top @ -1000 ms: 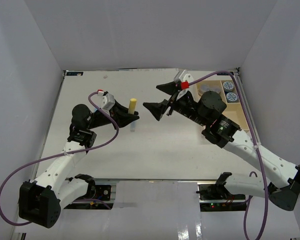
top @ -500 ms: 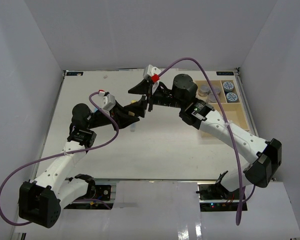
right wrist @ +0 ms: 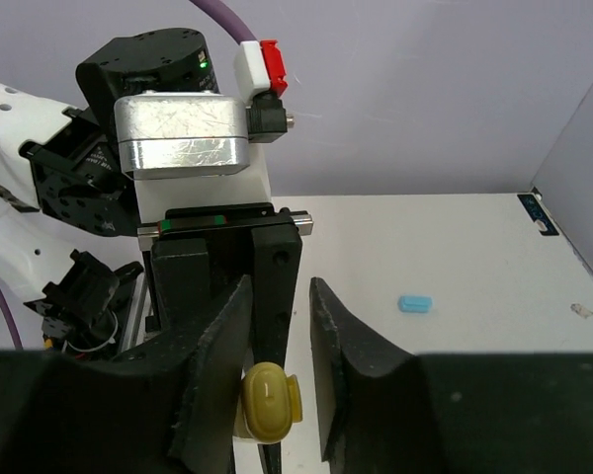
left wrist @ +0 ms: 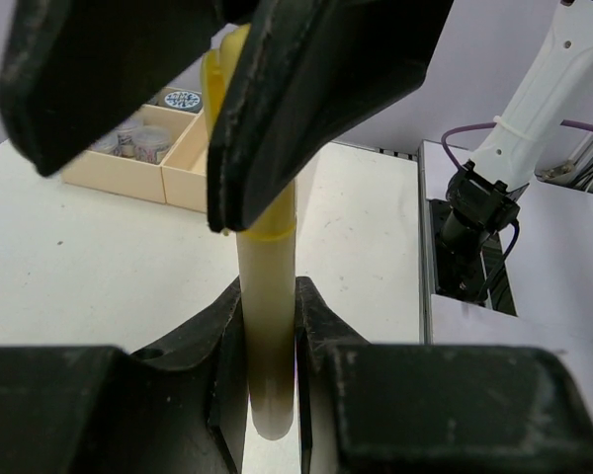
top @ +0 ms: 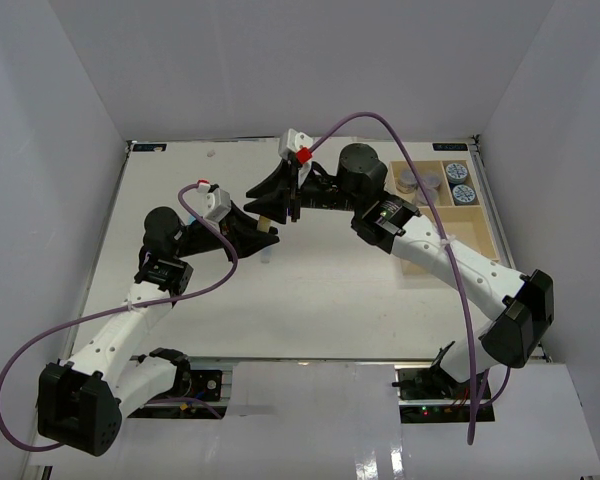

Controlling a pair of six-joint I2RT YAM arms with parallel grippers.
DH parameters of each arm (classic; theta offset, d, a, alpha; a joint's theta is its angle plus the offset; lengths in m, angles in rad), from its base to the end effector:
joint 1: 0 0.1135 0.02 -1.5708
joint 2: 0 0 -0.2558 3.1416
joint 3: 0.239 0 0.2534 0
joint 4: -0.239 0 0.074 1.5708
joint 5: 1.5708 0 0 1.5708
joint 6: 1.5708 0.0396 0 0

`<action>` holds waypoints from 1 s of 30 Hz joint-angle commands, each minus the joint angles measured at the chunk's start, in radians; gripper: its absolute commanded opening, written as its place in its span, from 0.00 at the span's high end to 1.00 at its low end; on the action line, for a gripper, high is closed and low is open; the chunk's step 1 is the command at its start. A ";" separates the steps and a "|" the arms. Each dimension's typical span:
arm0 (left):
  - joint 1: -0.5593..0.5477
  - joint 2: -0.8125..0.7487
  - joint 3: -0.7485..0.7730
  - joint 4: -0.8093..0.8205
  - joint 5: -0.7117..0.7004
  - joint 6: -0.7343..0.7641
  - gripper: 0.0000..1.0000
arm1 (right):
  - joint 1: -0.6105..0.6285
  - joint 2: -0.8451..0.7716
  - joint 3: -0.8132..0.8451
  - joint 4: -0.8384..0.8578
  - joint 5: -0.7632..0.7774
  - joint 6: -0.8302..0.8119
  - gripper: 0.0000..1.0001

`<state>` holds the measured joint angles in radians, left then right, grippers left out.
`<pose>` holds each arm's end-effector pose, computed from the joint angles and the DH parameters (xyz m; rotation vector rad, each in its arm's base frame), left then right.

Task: Sort the stationery into containers
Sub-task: Close the pen cap on the pen.

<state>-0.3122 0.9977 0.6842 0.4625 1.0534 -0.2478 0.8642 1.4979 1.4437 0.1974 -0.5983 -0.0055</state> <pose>0.2050 -0.1023 0.3235 0.9486 1.3116 -1.1802 0.2142 0.2853 0.4304 -1.0899 1.1086 1.1146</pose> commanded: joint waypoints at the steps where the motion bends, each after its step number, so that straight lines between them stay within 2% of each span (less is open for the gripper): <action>1: 0.002 -0.008 0.037 -0.002 0.023 0.012 0.85 | -0.004 -0.002 0.032 0.053 -0.037 -0.002 0.64; 2: 0.001 -0.010 0.037 -0.002 0.023 0.012 0.85 | -0.005 -0.002 0.026 0.053 -0.043 -0.002 0.69; 5: 0.002 -0.010 0.035 0.004 0.030 0.007 0.85 | -0.005 -0.002 0.007 0.054 -0.050 0.022 0.75; 9: 0.002 -0.010 0.034 0.013 0.031 0.002 0.85 | -0.005 -0.002 -0.023 0.056 -0.070 0.029 0.77; 23: 0.002 -0.001 0.035 0.053 0.054 -0.038 0.86 | 0.012 0.030 -0.088 -0.064 -0.162 -0.027 0.77; 30: 0.005 0.001 0.038 0.162 0.057 -0.094 0.93 | 0.028 0.051 -0.160 -0.073 -0.167 -0.021 0.80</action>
<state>-0.3099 1.0206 0.6788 0.4473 1.1313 -0.3077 0.8593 1.4979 1.3655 0.2733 -0.7097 -0.0116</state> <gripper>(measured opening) 0.289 0.280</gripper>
